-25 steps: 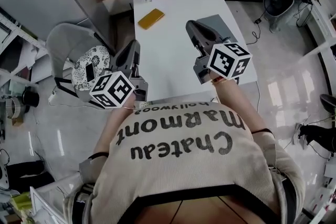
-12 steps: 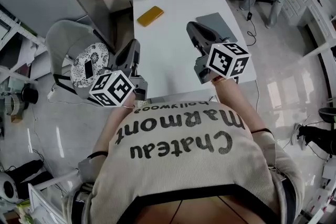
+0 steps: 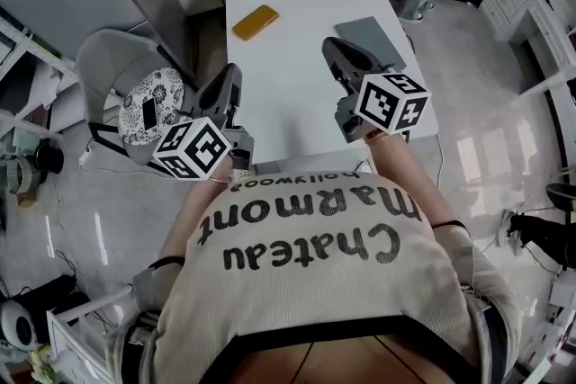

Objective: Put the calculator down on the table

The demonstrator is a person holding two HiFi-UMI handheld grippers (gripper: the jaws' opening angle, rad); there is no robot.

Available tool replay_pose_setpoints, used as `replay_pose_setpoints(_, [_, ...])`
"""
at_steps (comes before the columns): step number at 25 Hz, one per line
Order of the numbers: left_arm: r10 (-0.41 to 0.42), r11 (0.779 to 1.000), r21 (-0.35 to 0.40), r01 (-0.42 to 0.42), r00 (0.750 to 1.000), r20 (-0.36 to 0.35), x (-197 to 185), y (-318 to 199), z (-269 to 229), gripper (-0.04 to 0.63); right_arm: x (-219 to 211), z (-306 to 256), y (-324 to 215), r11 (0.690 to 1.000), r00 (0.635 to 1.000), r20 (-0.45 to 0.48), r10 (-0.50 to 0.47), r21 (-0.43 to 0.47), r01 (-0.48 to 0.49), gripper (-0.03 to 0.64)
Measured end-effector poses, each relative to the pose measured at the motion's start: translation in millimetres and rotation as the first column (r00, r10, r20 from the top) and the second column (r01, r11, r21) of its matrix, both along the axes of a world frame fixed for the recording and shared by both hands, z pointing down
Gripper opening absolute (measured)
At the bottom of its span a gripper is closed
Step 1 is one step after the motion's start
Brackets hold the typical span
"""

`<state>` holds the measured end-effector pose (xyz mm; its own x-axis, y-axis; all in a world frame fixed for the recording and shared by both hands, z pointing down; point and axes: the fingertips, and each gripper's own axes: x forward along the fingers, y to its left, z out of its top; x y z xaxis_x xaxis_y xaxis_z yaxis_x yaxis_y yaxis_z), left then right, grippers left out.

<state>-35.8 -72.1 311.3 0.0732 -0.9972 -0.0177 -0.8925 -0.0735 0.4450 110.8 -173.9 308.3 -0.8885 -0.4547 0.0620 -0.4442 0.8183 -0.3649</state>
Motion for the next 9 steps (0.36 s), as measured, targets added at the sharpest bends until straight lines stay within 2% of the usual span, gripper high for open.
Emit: replay_pose_setpoints(9, [0.002, 1.000, -0.003, -0.002, 1.000, -0.010, 5.9, -5.4, 2.9, 0.002, 4.2, 8.3, -1.3, 1.000, 0.999, -0.041, -0.010, 0.019, 0.011, -0.002])
